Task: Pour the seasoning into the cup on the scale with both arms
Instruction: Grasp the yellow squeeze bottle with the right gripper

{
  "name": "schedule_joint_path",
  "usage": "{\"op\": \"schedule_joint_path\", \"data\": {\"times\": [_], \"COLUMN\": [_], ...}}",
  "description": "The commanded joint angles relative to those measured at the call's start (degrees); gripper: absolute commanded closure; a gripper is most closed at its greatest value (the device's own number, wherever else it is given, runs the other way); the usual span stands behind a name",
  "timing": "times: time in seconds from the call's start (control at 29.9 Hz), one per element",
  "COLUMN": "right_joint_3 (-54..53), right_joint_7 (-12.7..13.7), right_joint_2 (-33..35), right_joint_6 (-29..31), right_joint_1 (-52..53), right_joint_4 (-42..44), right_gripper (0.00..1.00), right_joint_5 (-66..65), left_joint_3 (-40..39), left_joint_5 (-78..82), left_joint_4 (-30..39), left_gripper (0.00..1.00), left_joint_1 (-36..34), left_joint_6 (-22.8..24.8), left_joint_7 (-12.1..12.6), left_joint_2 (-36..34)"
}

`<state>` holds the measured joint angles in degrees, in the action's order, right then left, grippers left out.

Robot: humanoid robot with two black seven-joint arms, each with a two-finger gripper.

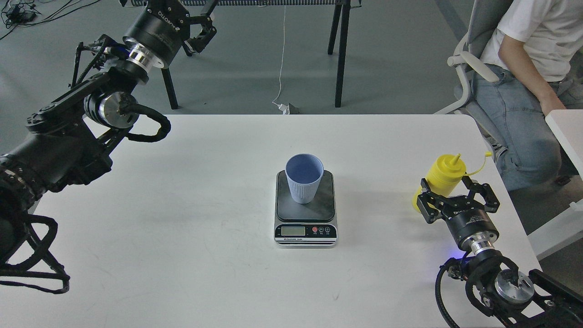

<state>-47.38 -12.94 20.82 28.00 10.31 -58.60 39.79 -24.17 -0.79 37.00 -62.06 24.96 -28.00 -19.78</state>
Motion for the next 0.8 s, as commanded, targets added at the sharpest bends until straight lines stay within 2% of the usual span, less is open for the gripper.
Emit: {"op": "schedule_joint_path", "data": {"times": [0.0,0.27,0.37,0.6,0.7,0.77], "right_joint_3": [-0.08,-0.16,-0.16,-0.08,-0.16,-0.08], "right_joint_7": [0.1,0.98,1.51,1.6,1.86,2.21], "right_joint_2": [-0.16,-0.16,-0.16,-0.25,-0.25,-0.25], "right_joint_6": [0.0,0.0,0.0,0.0,0.0,0.0], "right_joint_1": [0.06,0.06,0.24,1.55,1.73,1.99], "right_joint_4": [0.51,0.59,0.68,3.4,3.41,3.41], "right_gripper": [0.06,0.1,0.22,0.32,0.4,0.48], "right_joint_5": [-0.16,0.02,0.11,0.11,0.02,-0.07], "left_joint_3": [0.0,0.0,0.0,0.0,0.0,0.0], "left_joint_5": [0.0,0.0,0.0,0.0,0.0,0.0], "left_joint_4": [0.0,-0.09,-0.09,-0.09,-0.09,-0.09], "left_gripper": [0.0,0.0,0.0,0.0,0.0,0.0], "left_joint_1": [0.01,0.1,0.1,0.1,0.01,0.1], "left_joint_6": [0.0,0.0,0.0,0.0,-0.09,-0.09], "left_joint_7": [0.0,0.0,0.0,0.0,0.0,0.0], "left_joint_2": [-0.08,-0.08,-0.08,-0.08,-0.08,-0.08]}}
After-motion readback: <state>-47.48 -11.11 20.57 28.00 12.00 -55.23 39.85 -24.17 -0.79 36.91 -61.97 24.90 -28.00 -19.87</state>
